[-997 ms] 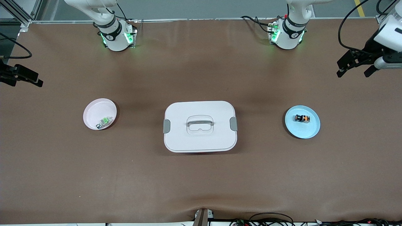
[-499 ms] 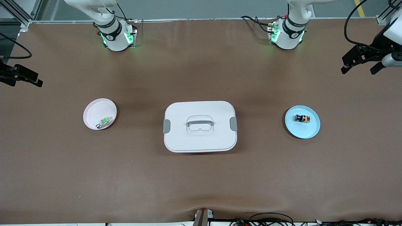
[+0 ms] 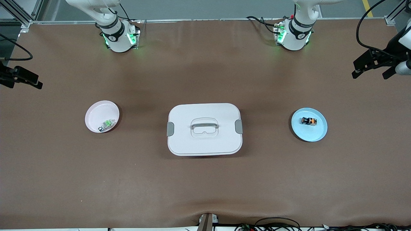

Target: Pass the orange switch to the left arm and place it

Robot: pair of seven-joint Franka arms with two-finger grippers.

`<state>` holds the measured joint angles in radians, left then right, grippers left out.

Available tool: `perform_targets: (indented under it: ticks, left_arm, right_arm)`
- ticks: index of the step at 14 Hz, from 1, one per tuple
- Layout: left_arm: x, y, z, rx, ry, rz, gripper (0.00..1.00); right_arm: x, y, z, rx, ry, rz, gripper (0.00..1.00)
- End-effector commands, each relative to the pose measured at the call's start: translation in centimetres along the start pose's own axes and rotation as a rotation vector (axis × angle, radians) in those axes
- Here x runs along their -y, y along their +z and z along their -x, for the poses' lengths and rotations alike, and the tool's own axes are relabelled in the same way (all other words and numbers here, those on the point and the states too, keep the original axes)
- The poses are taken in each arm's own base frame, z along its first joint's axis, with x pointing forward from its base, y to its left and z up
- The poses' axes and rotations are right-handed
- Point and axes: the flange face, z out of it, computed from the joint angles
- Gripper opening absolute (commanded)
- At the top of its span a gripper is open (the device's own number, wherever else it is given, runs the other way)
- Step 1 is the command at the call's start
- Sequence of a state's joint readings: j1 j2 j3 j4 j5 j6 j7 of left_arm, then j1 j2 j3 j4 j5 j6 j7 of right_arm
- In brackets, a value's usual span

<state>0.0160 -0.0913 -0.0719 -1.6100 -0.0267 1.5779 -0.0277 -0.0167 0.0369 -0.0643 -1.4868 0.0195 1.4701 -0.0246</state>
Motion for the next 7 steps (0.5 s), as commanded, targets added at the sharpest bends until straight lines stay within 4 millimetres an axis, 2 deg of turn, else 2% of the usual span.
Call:
perform_targets:
  ticks: [1,3,7]
  left_arm:
    - [-0.2,2.2,-0.8,0.059,0.005,-0.004,1.0]
    - [-0.4,3.7,-1.9,0.075,0.007,0.001,1.0]
    - [-0.1,4.4,-2.8,0.061,0.004,0.0,1.0]
  right_arm:
    - [0.0,-0.2,0.7,-0.009,-0.008,0.006,1.0]
    - [0.4,-0.2,0.7,-0.004,-0.015,0.0,1.0]
    - [1.1,-0.3,0.9,-0.003,-0.027,-0.001,1.0]
